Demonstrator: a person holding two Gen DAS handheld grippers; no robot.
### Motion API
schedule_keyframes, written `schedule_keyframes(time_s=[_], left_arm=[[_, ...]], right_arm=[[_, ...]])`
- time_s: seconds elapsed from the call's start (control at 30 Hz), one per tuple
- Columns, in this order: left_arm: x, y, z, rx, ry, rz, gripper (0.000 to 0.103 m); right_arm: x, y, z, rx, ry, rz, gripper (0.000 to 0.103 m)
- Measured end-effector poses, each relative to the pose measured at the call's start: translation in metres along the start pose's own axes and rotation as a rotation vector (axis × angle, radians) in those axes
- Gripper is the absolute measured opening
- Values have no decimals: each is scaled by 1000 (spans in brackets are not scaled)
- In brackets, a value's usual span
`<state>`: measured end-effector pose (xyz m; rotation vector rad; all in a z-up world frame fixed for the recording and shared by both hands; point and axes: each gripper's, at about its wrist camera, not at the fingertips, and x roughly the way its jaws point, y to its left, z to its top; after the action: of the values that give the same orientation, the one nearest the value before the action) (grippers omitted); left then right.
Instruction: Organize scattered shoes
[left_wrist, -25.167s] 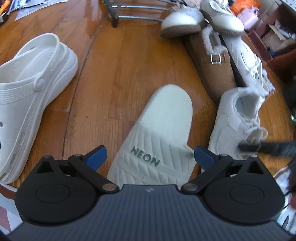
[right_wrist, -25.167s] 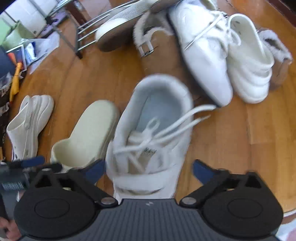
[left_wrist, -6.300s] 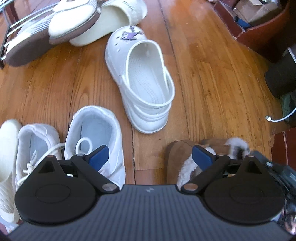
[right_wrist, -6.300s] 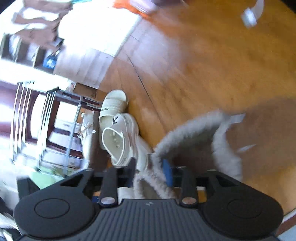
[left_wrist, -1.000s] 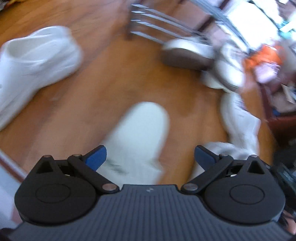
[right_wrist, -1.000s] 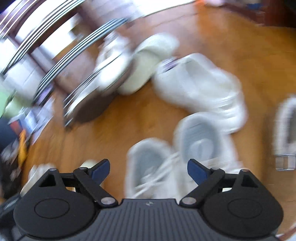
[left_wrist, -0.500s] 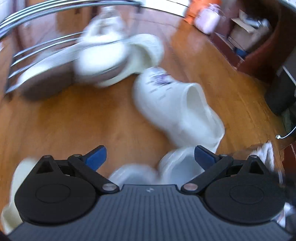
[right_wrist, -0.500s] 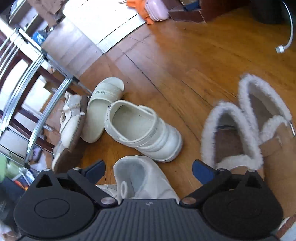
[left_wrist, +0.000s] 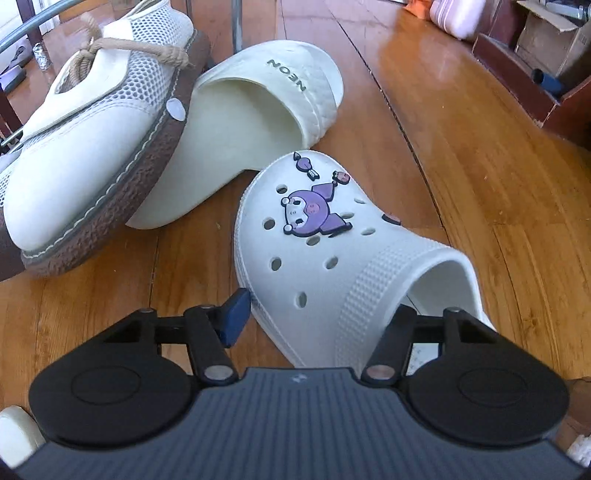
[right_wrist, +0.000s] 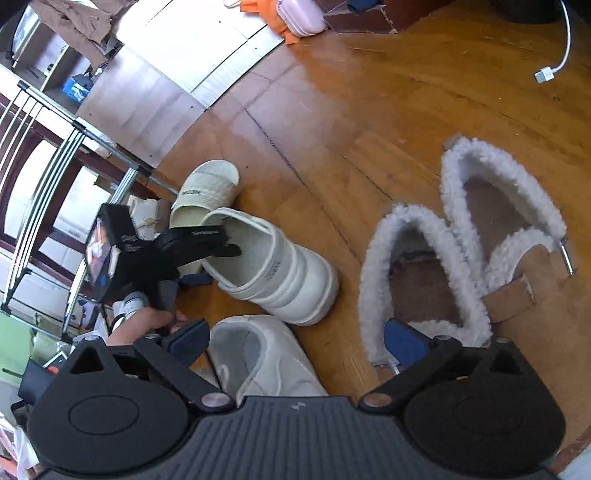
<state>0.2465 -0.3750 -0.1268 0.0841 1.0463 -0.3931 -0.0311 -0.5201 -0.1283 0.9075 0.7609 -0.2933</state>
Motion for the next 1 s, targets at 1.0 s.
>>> schedule_keyframes(time_s=[1.0], left_arm=[[-264, 284, -102, -274, -224, -62, 27]], right_arm=[[-19, 213, -61, -544, 121, 226, 101]])
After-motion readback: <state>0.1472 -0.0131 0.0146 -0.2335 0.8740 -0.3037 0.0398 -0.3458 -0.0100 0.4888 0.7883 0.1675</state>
